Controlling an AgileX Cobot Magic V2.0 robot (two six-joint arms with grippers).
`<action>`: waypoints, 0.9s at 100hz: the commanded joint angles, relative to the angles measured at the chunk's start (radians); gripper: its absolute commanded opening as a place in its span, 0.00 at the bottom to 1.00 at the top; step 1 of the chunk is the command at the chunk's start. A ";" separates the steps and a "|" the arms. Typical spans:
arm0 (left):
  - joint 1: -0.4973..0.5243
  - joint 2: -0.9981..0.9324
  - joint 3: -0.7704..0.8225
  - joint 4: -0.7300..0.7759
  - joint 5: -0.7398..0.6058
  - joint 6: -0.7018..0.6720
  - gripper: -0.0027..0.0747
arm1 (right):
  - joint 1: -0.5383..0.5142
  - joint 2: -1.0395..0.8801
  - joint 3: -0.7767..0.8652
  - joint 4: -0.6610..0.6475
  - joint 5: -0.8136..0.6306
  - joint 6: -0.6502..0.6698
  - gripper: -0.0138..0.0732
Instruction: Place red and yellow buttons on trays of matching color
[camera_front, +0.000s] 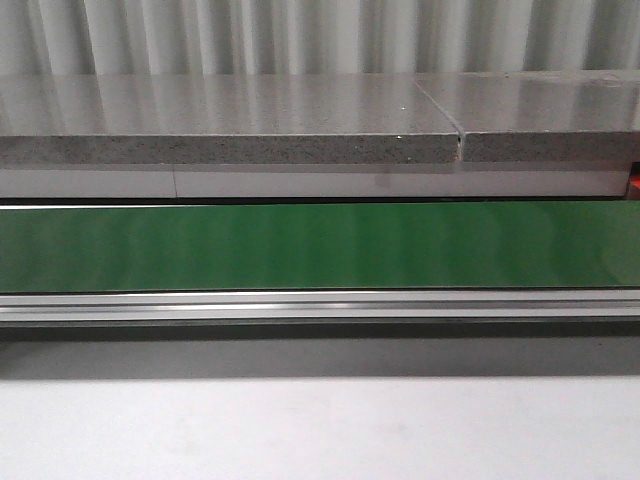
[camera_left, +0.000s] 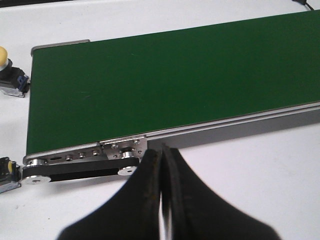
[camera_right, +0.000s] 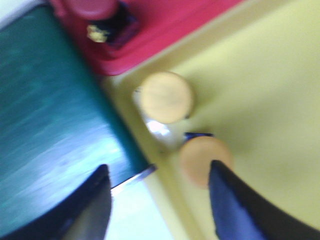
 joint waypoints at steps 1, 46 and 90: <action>-0.006 -0.003 -0.026 -0.016 -0.070 -0.001 0.01 | 0.051 -0.070 -0.020 -0.011 -0.009 -0.018 0.44; -0.006 -0.003 -0.026 -0.016 -0.070 -0.001 0.01 | 0.412 -0.236 -0.020 -0.018 -0.022 -0.076 0.08; -0.006 -0.003 -0.026 -0.016 -0.070 -0.001 0.01 | 0.600 -0.453 0.072 -0.018 -0.064 -0.176 0.08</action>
